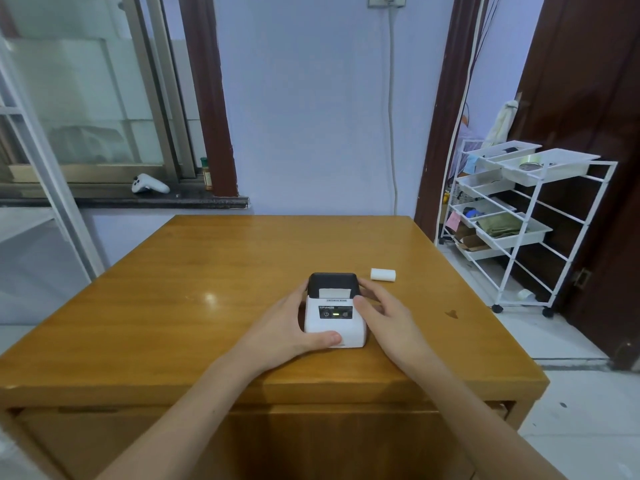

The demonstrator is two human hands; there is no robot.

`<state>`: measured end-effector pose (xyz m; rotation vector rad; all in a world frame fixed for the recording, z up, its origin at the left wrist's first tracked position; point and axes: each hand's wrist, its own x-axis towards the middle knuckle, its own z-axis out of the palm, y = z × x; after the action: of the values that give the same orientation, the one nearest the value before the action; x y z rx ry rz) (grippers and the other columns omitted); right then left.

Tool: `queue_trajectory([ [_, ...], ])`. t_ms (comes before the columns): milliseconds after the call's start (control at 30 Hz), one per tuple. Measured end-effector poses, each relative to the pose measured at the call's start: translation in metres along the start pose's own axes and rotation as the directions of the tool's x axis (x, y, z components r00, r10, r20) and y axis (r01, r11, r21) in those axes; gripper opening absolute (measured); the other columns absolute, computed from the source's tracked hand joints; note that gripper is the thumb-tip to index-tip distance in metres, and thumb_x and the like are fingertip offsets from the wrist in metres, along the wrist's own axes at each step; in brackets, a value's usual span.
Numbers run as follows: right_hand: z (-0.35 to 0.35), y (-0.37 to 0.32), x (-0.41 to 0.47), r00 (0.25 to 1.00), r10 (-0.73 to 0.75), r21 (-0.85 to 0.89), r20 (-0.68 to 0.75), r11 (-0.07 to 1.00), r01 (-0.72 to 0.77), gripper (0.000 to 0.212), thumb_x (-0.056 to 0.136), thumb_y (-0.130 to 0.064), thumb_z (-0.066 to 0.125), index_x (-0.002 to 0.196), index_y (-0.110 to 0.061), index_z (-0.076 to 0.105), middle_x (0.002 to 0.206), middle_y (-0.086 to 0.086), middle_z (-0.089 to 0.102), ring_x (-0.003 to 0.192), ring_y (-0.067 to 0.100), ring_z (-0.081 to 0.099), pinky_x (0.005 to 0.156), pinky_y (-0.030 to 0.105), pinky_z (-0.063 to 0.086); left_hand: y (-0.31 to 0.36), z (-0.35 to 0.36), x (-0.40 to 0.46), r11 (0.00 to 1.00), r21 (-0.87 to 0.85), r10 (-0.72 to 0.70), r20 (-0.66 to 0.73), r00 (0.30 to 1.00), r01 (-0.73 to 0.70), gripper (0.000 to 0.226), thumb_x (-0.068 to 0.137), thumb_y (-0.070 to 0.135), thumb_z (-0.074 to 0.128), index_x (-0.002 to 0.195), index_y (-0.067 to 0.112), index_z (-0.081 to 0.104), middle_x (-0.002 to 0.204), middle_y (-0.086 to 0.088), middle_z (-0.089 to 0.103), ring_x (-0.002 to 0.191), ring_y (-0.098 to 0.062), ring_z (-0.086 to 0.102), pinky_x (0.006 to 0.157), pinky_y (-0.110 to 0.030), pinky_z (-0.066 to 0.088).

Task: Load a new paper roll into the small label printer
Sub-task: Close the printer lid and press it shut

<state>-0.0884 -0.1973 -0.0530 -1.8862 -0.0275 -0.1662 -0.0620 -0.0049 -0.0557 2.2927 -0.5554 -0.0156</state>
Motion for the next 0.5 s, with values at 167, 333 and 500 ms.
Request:
queue_trajectory([
  [167,-0.0019,0.0022,0.0006,1.0,-0.006,0.007,-0.004,1.0,0.006,0.042,0.098,-0.025,0.052,0.14,-0.026,0.05,0.125,-0.012,0.06,0.1,-0.01,0.057,0.071,0.001,0.045,0.0003,-0.0003,-0.0006,1.0,0.003,-0.014,0.001,1.0,0.014,0.1,0.067,0.061,0.077,0.148,0.042,0.021,0.128,0.026,0.046,0.118,-0.001,0.047,0.094,-0.022,0.039],
  [333,-0.0017,0.0036,0.0013,1.0,-0.006,0.011,-0.008,1.0,0.007,0.043,0.098,-0.024,0.052,0.141,-0.025,0.05,0.124,-0.012,0.06,0.093,-0.014,0.054,0.068,-0.002,0.043,0.0026,-0.0007,-0.001,1.0,0.012,-0.012,0.0,1.0,0.012,0.094,0.069,0.06,0.077,0.142,0.048,0.019,0.127,0.026,0.045,0.114,0.002,0.045,0.091,-0.02,0.037],
  [500,-0.0024,0.005,0.0027,1.0,-0.006,0.01,-0.01,1.0,0.006,0.043,0.098,-0.025,0.052,0.14,-0.025,0.051,0.132,-0.008,0.06,0.093,-0.014,0.055,0.067,-0.004,0.042,0.0049,-0.0014,-0.0014,1.0,0.006,-0.011,-0.003,1.0,0.011,0.094,0.071,0.056,0.077,0.146,0.042,0.022,0.123,0.026,0.044,0.112,0.002,0.044,0.088,-0.017,0.036],
])
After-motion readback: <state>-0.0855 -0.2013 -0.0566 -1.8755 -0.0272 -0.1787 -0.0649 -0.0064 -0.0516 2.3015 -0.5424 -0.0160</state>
